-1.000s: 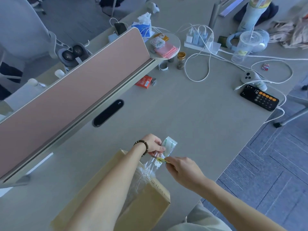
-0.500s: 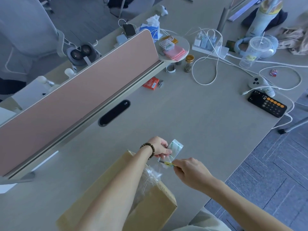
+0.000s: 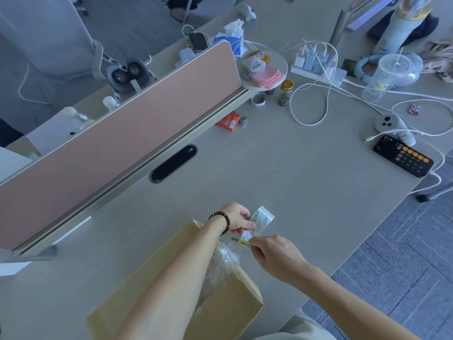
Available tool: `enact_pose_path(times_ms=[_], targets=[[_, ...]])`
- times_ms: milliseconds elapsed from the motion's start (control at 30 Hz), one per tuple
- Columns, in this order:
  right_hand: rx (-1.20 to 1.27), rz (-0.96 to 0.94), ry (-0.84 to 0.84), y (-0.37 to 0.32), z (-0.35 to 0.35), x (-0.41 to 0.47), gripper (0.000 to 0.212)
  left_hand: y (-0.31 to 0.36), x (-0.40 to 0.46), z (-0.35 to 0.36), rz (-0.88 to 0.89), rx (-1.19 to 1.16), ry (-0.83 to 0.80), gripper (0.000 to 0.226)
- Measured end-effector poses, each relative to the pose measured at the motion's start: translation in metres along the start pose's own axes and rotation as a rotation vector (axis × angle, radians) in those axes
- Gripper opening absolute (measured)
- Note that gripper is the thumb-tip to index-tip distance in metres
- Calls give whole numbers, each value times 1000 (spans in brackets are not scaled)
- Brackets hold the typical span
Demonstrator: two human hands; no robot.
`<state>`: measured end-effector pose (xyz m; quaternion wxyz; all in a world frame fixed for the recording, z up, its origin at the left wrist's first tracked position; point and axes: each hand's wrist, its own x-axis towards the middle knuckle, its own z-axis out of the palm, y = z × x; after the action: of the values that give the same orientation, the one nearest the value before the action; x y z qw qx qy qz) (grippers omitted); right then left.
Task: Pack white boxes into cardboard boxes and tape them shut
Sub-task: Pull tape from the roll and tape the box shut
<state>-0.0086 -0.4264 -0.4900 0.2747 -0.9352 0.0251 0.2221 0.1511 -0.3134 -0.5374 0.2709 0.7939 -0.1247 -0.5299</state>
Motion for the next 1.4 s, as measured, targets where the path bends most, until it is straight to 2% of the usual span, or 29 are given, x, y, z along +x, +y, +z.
enact_pose_path(times_ms=[400,600,667,767,867,967,1100,1200,1400], targets=[[18,19,-86,20,2,-18,20,0,-1,2,-7,-1,27,13],[230,195,-94,58,-35,-20,8,1,-2,4,4,-9,41,12],[303,254,-66,75,-51,-20,12,3,-2,4,9,-9,42,10],[363,351,70,99,-63,-13,8,7,-4,3,14,-21,40,9],[320,450,163,118,-60,7,8,10,-4,5,-3,-48,53,12],[292,486,155,134,-54,32,12,11,-2,8,-12,-56,68,15],[244,469,133,150,-51,63,7,16,-1,8,-50,-104,96,16],[221,447,131,162,-47,78,13,22,1,9,-92,-74,111,18],[5,369,89,172,-50,93,7,30,8,5,-166,-18,144,24]])
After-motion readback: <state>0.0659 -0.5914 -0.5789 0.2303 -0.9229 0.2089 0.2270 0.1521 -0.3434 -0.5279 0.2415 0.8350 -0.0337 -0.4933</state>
